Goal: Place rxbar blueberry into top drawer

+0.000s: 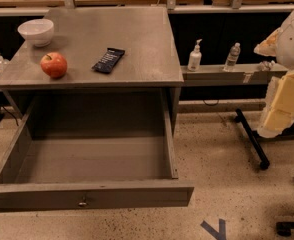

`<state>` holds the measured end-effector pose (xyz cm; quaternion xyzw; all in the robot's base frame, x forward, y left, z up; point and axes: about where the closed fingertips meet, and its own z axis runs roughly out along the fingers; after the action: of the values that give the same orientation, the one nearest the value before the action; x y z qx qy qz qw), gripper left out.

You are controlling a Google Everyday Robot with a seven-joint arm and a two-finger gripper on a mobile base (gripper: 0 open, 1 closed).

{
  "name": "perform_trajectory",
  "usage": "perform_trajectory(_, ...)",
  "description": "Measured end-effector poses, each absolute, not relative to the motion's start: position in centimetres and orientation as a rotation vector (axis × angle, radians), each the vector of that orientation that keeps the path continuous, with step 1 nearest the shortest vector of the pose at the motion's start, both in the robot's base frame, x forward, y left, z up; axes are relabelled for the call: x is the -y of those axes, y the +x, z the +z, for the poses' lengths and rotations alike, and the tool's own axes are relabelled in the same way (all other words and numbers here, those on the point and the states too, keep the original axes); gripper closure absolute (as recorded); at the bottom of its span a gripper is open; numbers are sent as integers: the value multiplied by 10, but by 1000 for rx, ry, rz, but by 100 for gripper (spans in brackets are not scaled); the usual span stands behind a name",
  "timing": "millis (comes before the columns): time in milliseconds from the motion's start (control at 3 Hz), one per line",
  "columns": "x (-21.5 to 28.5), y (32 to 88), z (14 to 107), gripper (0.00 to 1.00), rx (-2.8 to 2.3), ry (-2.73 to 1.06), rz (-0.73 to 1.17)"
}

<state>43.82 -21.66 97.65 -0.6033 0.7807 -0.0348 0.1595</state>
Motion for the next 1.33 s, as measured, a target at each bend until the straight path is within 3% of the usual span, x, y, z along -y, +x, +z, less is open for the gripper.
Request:
perform_trajectory(667, 203, 469, 967, 0, -2192, -1737, -68)
perform_trajectory(1000, 172, 534, 956, 0, -2113, -1778, -50)
perform_trajectory(1333, 85, 629, 937, 0, -1939, -1843, 66)
